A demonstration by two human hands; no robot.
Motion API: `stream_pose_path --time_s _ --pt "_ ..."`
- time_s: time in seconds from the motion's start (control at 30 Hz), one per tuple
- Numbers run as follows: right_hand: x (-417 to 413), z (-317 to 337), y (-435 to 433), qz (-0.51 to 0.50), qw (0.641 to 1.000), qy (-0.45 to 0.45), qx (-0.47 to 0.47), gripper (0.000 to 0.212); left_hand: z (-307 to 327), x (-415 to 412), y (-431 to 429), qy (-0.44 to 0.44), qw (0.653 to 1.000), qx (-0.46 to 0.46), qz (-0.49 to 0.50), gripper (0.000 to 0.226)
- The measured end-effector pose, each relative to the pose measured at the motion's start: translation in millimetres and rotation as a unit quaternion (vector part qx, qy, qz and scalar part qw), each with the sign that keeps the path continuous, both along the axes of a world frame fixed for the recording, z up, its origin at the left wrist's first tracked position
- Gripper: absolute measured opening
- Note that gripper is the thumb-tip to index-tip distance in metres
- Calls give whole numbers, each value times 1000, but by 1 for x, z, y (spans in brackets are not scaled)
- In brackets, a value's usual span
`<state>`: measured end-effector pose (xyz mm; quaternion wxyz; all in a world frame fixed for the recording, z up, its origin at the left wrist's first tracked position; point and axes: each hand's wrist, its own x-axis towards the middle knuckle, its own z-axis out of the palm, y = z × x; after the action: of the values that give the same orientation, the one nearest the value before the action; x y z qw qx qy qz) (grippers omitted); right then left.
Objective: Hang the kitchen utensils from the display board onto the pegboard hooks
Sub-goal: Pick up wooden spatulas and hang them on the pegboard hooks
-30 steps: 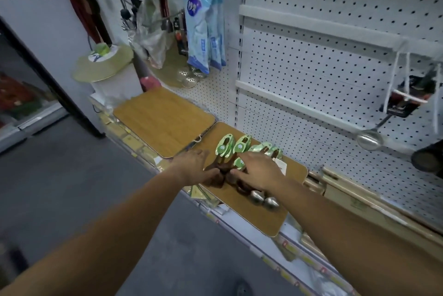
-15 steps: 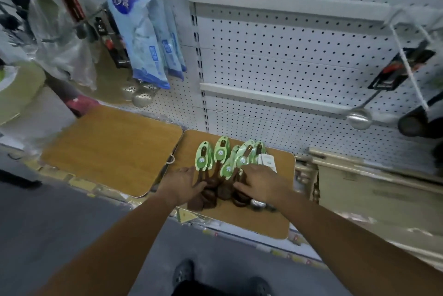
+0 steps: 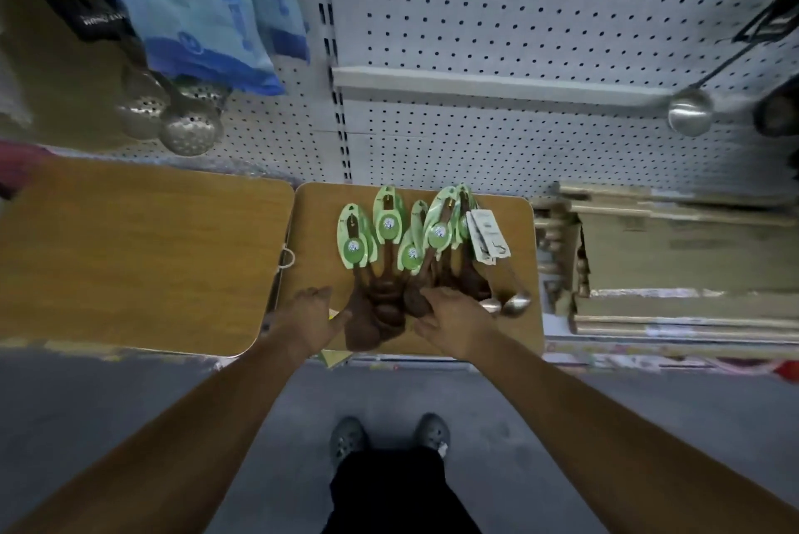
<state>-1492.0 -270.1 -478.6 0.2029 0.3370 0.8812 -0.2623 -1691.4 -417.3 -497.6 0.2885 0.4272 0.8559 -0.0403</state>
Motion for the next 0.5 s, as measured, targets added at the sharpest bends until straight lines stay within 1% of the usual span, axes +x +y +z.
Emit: stream_pose_path --time_s 0.13,0.23,0.3,0.37,0.47,0.5 --pt "-25 -32 12 -4 1000 21 -8 51 -41 -6 10 -42 997 6 64 62" --pt "-50 -58 22 26 999 19 22 46 -72 -9 23 -65 994 26 86 61" --pt "-70 -74 28 34 999 20 28 40 -87 -9 30 -59 994 31 84 59" --pt "-88 -90 32 35 999 25 23 40 -100 -12 37 -56 995 34 70 55" --pt "-103 -115 37 31 999 30 12 39 -124 -18 43 -63 995 62 45 42" --pt "-107 -122 39 34 999 27 14 41 -131 -20 45 -60 995 61 46 43"
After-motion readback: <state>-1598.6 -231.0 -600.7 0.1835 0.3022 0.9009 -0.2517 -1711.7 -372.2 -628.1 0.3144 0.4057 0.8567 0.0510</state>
